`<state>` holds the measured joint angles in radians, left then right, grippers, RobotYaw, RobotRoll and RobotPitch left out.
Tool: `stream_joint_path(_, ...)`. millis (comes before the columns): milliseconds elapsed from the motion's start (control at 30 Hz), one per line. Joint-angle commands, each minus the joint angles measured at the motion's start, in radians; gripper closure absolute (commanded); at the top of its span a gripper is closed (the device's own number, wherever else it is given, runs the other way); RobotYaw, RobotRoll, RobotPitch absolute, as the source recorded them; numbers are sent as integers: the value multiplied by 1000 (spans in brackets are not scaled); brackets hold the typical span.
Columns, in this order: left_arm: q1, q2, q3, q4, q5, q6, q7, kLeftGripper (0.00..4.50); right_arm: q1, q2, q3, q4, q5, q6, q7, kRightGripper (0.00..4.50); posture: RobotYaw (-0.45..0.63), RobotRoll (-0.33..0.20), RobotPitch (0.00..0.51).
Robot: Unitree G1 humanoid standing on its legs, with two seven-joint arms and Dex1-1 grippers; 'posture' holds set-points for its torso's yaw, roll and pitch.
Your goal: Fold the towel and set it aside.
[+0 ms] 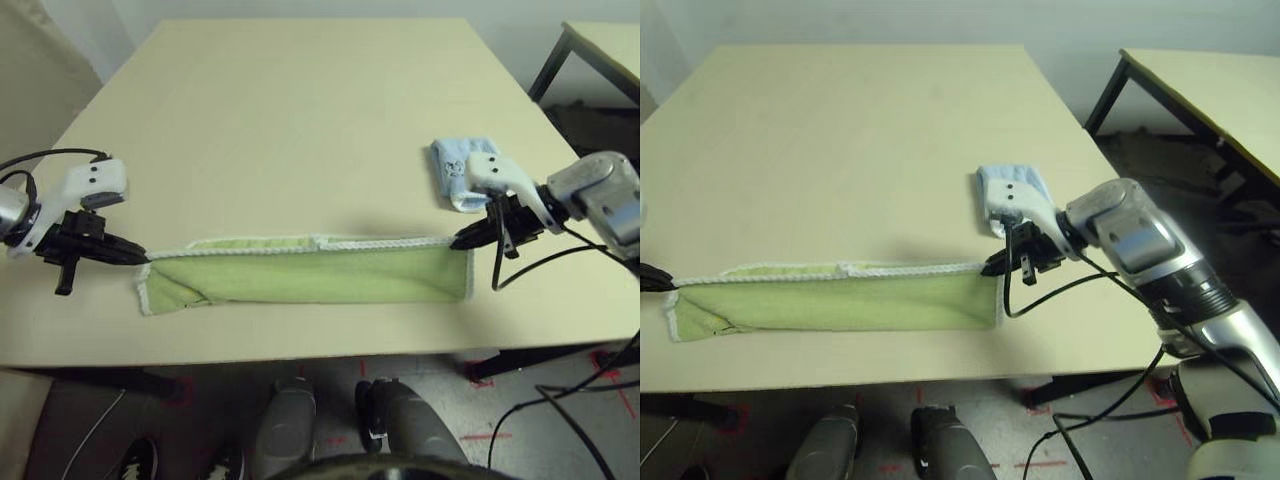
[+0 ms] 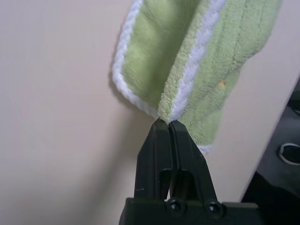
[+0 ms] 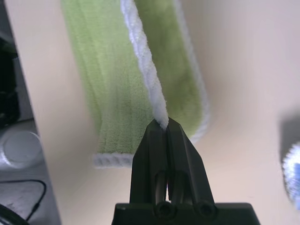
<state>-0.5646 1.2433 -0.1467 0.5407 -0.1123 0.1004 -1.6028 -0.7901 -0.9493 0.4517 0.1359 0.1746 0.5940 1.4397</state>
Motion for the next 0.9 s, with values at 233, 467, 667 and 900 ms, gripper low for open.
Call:
stream_joint_path(233,-129,-81,-16,123,84,-98,10,4461,-2,7,-29,40,-59,-51,7,4500,126,0,115)
stream_joint_path(467,-231,-25,-224,125,29,-103,-12,4461,-4,-7,-8,52,-105,-99,85,4500,124,0,112)
stream_joint_path(667,-261,-17,-333,124,-29,-113,-12,4461,30,18,-22,35,-123,-96,67,4500,107,0,120)
stream_joint_path(900,-278,-83,-275,196,11,-172,-12,4461,35,67,-42,37,-138,-89,-4,4500,106,0,120)
